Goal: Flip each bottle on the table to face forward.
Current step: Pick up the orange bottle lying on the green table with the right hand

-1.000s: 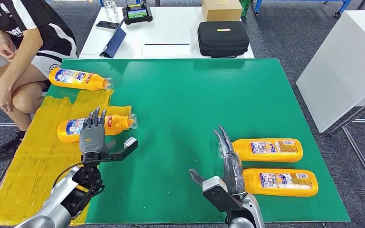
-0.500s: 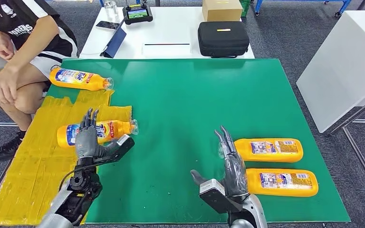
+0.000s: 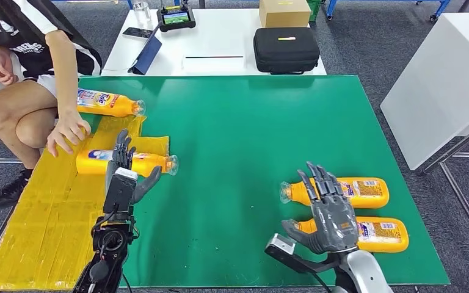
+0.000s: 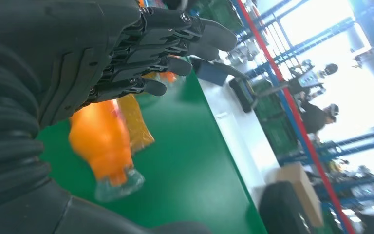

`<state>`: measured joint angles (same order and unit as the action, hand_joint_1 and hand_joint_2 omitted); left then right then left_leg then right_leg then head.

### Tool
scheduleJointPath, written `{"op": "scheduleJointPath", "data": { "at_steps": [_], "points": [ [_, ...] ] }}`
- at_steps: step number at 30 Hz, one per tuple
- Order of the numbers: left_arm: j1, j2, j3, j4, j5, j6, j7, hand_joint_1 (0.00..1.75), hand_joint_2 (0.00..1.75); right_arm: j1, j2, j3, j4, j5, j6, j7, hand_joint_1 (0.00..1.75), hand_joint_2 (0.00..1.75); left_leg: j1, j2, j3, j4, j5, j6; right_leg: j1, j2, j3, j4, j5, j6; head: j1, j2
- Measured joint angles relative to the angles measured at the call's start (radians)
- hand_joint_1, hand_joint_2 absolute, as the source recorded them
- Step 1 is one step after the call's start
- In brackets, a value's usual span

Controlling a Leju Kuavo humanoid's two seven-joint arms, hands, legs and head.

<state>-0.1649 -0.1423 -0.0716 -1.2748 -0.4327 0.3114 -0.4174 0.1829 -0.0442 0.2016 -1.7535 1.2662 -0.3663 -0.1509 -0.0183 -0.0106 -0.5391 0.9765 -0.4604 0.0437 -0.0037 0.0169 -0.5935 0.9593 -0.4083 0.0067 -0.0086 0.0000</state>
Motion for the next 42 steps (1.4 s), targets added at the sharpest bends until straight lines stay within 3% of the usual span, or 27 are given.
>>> {"op": "scheduleJointPath", "data": {
  "at_steps": [16,22,42],
  "points": [
    [0.029,-0.005,-0.017,-0.054,0.049,-0.046,-0.002,0.0,1.75,0.047,-0.079,-0.085,-0.073,-0.031,0.089,-0.005,0.0,1.75,0.0,0.0,0.001,0.0,0.0,0.0,0.0,0.0,0.0,0.0,0.0,0.0,0.0,0.0],
    [0.045,-0.004,-0.04,-0.063,0.139,-0.139,-0.02,0.0,1.75,0.065,-0.175,-0.212,-0.06,-0.145,0.241,-0.097,0.0,1.75,-0.001,0.0,0.0,0.0,-0.001,0.002,-0.001,0.0,0.0,0.0,0.0,0.0,0.0,0.0],
    [0.04,-0.003,-0.077,-0.055,0.169,-0.15,-0.02,0.0,1.75,-0.029,-0.182,-0.283,0.044,-0.051,0.195,-0.101,0.0,1.75,-0.001,0.001,0.0,0.0,-0.001,0.003,-0.001,0.0,0.001,0.0,0.0,0.0,0.0,0.0]
  ]
}}
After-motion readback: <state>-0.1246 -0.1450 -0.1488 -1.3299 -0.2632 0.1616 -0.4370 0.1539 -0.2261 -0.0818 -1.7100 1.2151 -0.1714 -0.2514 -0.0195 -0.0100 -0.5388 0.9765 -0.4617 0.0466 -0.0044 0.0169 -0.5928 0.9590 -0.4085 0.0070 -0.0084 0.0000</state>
